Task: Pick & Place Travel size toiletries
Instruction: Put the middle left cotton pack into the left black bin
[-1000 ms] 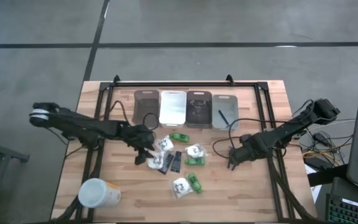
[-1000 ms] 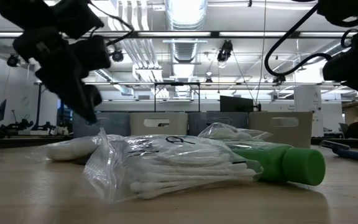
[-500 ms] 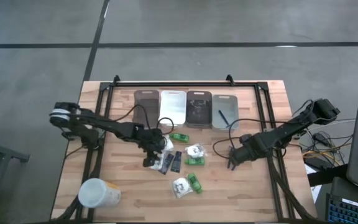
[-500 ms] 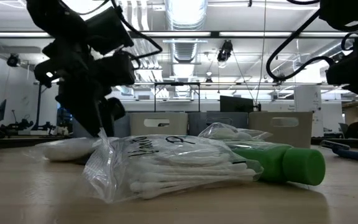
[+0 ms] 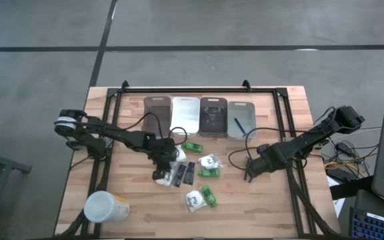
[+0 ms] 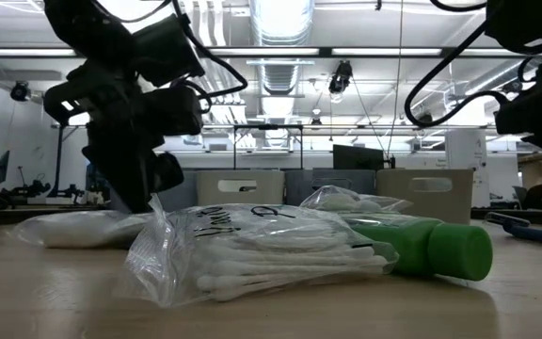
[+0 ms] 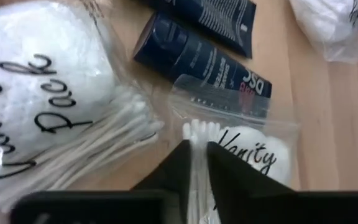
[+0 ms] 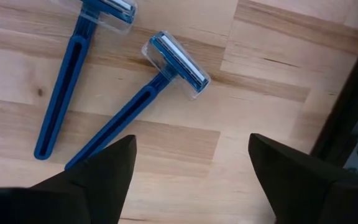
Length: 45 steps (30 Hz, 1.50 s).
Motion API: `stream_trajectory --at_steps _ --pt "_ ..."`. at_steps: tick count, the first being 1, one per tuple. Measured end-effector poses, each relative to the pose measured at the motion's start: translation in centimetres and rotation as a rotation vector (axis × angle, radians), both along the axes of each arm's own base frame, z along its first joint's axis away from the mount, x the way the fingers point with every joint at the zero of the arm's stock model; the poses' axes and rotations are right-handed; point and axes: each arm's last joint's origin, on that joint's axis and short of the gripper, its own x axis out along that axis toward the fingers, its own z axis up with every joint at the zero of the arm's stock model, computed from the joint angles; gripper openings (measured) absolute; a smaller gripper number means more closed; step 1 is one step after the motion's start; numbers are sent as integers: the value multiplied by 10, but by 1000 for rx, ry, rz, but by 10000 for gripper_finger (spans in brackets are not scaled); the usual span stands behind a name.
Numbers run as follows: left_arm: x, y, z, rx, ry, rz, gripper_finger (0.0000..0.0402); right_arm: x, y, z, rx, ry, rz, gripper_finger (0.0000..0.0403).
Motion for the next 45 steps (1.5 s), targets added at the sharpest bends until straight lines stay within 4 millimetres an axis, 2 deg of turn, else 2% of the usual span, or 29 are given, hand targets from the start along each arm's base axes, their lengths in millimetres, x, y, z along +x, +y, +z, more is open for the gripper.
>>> stream_trajectory --at_steps 4,10,15,20,25,29,32,35,38,45 --pt "-3 0 -2 7 18 3 9 0 0 -1 3 -7 1 287" --pt "-4 0 2 29 42 5 4 1 1 -1 6 -14 -8 271" --pt "-9 1 30 42 16 7 3 2 1 -1 8 -19 -7 258" --pt "-26 6 67 108 -57 51 2 2 0 -1 -3 -25 -2 246" --pt "-46 26 106 152 -237 319 1 1 0 -1 -15 -25 -1 237" --pt "-61 53 132 222 -403 671 1 2 -1 -1 -38 -34 -14 233" --pt "-75 71 145 321 -485 938 1 2 -1 -1 -54 -42 -29 233" --pt "-86 85 148 435 -497 1107 1 2 -2 -1 -73 -51 -54 240" --pt "-90 99 144 478 -480 1173 1 2 -2 -1 -92 -61 -74 251" --pt "-82 122 103 426 -518 1246 0 3 -3 -1 -127 -83 -93 274"
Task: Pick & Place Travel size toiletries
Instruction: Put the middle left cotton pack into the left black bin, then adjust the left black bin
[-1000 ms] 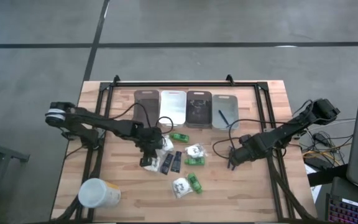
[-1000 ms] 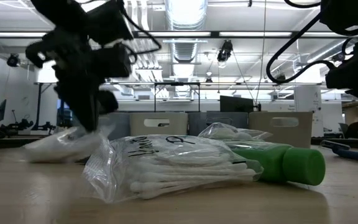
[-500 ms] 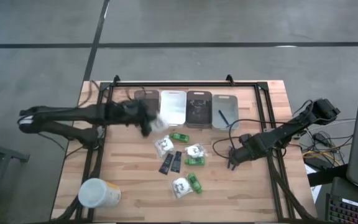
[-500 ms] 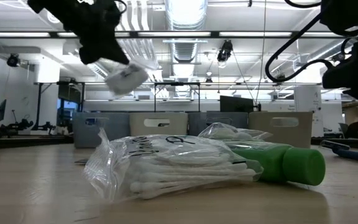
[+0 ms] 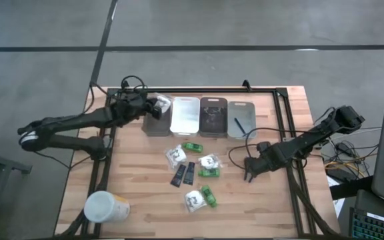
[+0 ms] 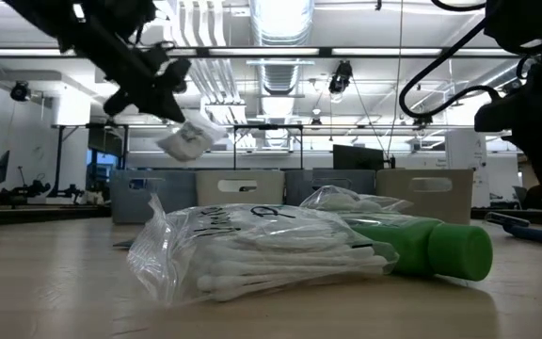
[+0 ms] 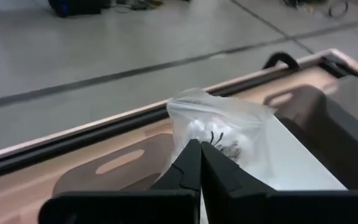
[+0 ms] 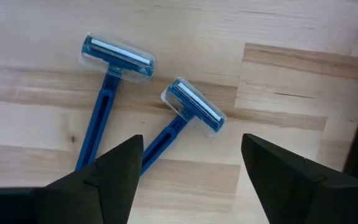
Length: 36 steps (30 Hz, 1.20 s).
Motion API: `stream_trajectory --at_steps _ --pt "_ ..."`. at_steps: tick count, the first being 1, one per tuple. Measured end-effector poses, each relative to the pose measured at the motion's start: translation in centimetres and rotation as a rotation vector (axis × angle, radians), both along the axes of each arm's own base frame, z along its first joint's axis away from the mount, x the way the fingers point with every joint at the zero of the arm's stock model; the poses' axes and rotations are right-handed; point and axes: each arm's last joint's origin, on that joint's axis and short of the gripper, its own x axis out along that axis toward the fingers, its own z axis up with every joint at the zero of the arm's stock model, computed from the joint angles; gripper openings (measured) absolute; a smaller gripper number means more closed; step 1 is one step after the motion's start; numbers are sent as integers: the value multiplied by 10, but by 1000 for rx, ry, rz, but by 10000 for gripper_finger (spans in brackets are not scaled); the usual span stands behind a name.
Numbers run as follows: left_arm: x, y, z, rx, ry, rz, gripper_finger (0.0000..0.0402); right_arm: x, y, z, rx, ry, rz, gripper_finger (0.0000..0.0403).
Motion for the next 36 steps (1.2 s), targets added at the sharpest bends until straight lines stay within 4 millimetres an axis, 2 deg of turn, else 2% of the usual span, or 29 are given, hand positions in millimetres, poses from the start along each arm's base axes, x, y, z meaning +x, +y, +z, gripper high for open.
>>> stream_trajectory --at_steps 8,13,21,29,36 --pt "-2 12 -46 -7 -94 180 0 1 0 0 -2 -12 -35 298" --pt "1 15 -68 -53 -134 188 4 1 0 0 -2 -14 -35 311" --pt "8 20 -95 -93 -12 204 33 1 0 0 0 -16 -40 329" --pt "8 22 -106 -90 59 245 110 1 0 0 1 -19 -42 345" --pt "-1 17 -94 -83 82 236 162 2 1 0 3 -22 -42 354"
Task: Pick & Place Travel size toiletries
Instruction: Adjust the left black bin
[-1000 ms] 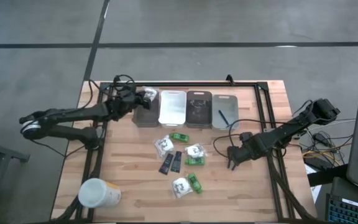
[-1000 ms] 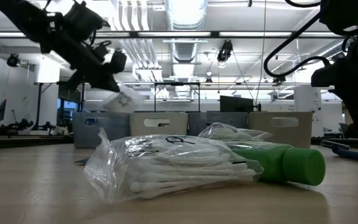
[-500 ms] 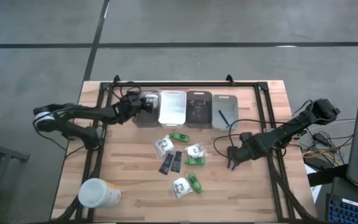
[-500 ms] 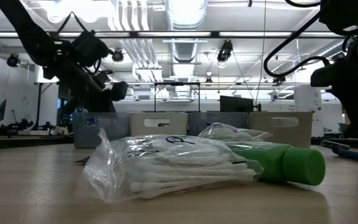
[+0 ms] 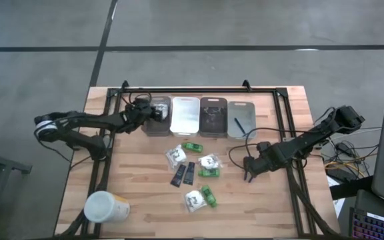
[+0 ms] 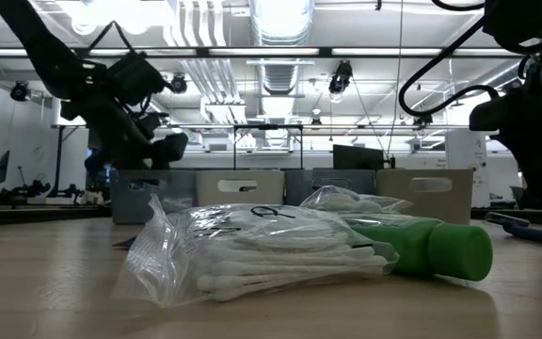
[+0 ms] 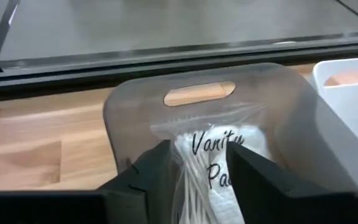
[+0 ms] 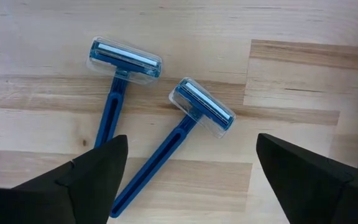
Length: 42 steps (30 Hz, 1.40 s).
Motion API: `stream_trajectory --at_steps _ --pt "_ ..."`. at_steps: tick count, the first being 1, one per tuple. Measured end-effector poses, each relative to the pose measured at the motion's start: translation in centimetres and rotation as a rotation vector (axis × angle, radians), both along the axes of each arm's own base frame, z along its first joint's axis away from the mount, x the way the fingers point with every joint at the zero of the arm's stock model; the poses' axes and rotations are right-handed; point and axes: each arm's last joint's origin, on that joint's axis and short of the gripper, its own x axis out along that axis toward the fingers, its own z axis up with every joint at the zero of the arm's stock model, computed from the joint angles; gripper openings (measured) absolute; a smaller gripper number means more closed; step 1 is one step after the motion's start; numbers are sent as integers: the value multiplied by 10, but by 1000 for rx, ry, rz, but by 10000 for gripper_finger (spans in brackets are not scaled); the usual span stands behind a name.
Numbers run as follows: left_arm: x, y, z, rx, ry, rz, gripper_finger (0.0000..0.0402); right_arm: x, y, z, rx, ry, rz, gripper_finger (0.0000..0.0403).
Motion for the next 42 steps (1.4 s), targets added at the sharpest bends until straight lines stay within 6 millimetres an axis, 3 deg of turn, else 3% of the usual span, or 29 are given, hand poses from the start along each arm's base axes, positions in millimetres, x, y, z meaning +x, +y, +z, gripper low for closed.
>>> stream_trajectory --at_steps 7,12,15,17,24,33,37,42 --pt "-11 -8 38 52 -138 -87 190 0 0 0 1 0 4 339" --pt "-10 -25 69 -18 -319 -610 187 0 0 0 1 -1 4 323" --pt "-8 -38 69 -138 -366 -942 183 0 0 0 1 1 10 315" --pt "-8 -43 62 -259 -356 -1015 181 0 0 0 0 1 11 310" --pt "-4 -57 31 -563 -203 -994 181 0 0 0 1 1 11 292" --pt "9 -79 2 -720 -44 -927 181 0 0 0 1 1 11 278" --pt "15 -81 9 -655 -38 -924 181 0 0 0 2 0 12 277" --pt "17 -78 31 -514 -17 -934 181 0 0 0 2 1 12 291"
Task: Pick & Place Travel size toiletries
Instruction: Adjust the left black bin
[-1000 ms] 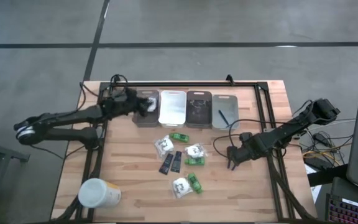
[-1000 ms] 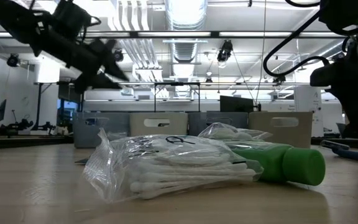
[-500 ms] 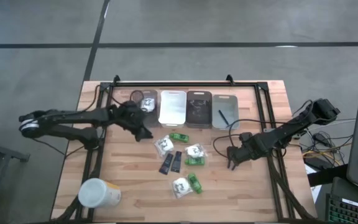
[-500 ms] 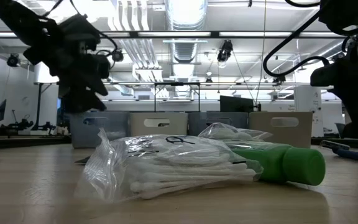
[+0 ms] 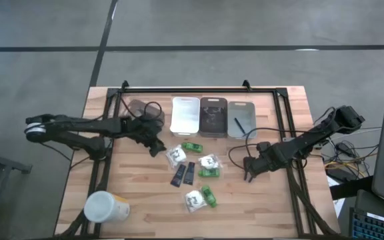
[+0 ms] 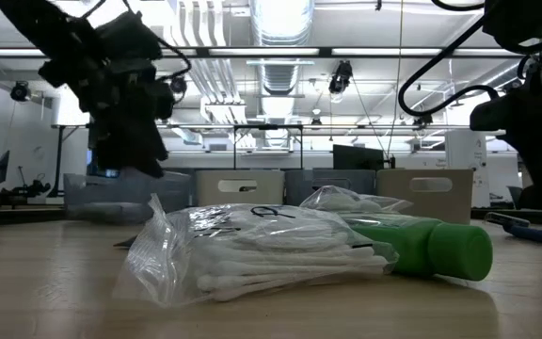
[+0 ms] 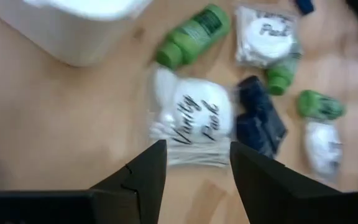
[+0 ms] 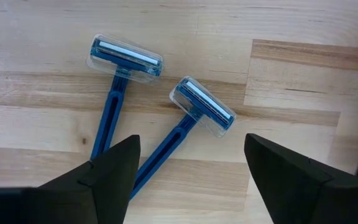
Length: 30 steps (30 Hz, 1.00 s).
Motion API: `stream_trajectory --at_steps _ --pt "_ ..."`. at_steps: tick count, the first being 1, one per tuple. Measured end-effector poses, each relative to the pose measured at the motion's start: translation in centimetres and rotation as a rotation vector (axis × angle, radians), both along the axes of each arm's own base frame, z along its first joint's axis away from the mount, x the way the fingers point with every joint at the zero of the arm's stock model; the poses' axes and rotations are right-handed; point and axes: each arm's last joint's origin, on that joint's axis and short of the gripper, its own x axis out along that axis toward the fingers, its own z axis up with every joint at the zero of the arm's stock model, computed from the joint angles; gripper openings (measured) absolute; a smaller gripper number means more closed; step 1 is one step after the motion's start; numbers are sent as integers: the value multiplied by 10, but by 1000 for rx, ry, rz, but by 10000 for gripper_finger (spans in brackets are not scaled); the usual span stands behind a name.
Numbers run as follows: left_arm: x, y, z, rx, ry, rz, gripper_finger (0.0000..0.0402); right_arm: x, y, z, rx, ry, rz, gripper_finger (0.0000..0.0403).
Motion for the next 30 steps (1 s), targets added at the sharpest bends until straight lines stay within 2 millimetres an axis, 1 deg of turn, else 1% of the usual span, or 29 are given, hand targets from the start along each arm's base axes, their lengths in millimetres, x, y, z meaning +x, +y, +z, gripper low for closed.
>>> stream_trajectory --at_steps 5,8,10,12,15,18,19,21,22,27,30 --pt "-5 2 17 91 60 53 181 0 0 0 0 0 0 309" --pt "-15 2 26 122 188 149 181 0 0 0 -1 1 0 319" --pt "-27 0 36 182 279 239 181 0 0 0 -1 1 0 325" --pt "-44 -3 47 242 344 370 178 0 0 0 -1 1 0 330" --pt "-75 -7 56 254 429 568 170 0 0 0 -2 2 0 337" --pt "-108 -11 50 191 529 732 155 -2 -1 -2 -7 10 0 343" --pt "-113 -11 46 172 543 775 148 -2 -1 -3 -8 12 0 345" --pt "-117 -12 45 129 455 825 131 -3 -2 -4 -10 17 0 348" --pt "-118 -11 42 127 443 845 122 -3 -2 -4 -10 17 0 349" --pt "-118 -5 26 118 498 960 78 -3 -1 -5 -8 15 5 344" --pt "-112 2 16 99 550 960 55 -3 -1 -5 -5 11 22 334"
